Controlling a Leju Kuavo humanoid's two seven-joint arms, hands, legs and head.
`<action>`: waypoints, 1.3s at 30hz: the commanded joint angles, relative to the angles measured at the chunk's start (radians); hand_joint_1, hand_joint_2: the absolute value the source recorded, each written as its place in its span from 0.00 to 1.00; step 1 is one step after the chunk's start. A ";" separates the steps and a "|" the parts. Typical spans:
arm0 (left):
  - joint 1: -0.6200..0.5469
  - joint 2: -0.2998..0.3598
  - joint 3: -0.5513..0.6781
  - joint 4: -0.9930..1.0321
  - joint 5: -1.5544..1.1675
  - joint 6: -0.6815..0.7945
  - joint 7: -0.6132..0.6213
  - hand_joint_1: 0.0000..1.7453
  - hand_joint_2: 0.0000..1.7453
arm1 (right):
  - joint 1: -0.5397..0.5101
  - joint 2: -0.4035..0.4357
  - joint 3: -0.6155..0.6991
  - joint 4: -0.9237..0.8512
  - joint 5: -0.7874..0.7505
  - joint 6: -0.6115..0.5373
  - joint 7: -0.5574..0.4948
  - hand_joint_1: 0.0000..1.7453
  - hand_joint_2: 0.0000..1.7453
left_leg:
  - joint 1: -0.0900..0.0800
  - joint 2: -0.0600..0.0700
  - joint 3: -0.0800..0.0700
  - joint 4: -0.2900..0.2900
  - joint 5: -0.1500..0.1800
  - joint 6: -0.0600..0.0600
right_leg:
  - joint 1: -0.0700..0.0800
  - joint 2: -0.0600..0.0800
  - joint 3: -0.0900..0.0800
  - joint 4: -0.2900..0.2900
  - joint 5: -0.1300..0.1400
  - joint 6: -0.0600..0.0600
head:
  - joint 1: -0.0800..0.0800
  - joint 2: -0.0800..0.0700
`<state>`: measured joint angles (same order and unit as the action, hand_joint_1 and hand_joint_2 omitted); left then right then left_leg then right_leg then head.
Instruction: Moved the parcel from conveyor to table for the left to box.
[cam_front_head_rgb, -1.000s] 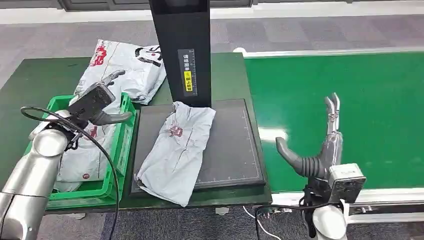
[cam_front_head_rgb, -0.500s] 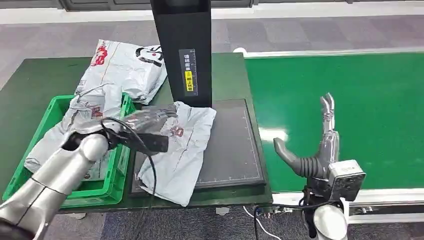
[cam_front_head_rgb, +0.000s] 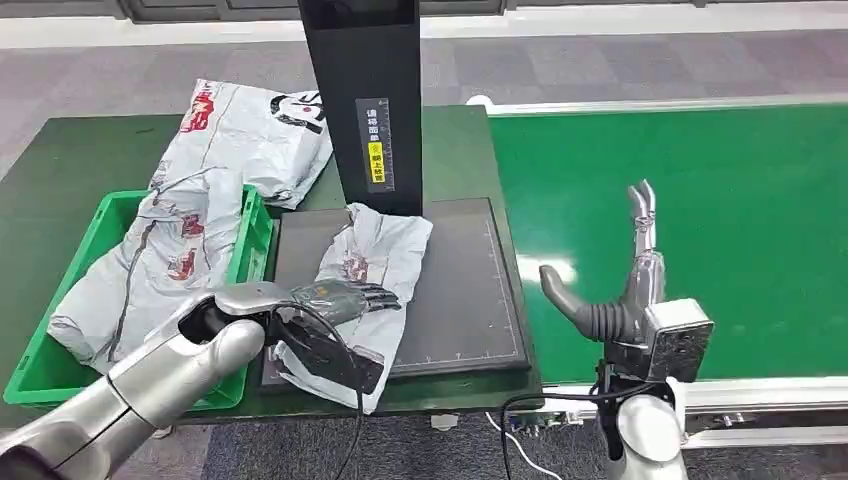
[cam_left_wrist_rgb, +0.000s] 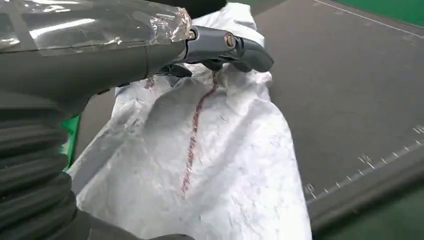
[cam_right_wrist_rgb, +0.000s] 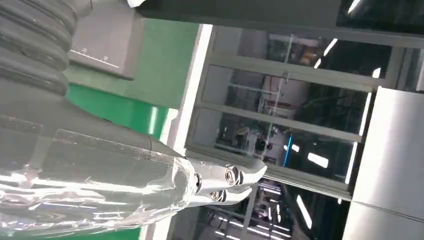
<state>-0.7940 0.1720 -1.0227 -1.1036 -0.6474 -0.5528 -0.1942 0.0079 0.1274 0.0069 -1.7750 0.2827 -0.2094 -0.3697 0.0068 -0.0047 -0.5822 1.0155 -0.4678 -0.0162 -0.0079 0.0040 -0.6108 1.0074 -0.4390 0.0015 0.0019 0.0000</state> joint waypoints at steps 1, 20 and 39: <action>-0.003 0.000 -0.116 0.106 0.044 0.002 -0.001 0.00 1.00 | -0.058 0.012 -0.006 0.122 -0.007 -0.005 0.004 0.00 1.00 | 0.000 0.002 0.004 -0.002 0.000 0.001 | 0.000 0.001 0.003 -0.003 0.001 0.000 | 0.000 0.000; -0.031 -0.104 -0.062 0.317 0.122 0.101 -0.071 0.93 1.00 | -0.030 0.049 -0.061 0.056 -0.056 0.067 -0.038 0.00 1.00 | 0.000 0.000 0.002 -0.001 0.000 0.001 | 0.000 -0.001 0.003 -0.002 0.001 0.000 | 0.000 0.000; -0.097 -0.040 0.020 0.240 0.175 0.155 -0.045 1.00 1.00 | -0.022 0.049 -0.110 0.024 -0.077 0.128 -0.073 0.00 1.00 | 0.000 0.000 0.001 0.000 0.000 0.001 | 0.000 0.000 0.001 -0.001 0.000 0.000 | 0.000 0.000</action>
<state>-0.8257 0.0878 -1.0624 -0.8492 -0.4914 -0.4441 -0.2728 -0.0016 0.1640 -0.0202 -1.7597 0.2068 -0.0923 -0.4425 0.0067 -0.0047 -0.5815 1.0157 -0.4677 -0.0160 -0.0089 0.0041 -0.6104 1.0074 -0.4389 0.0016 0.0019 0.0000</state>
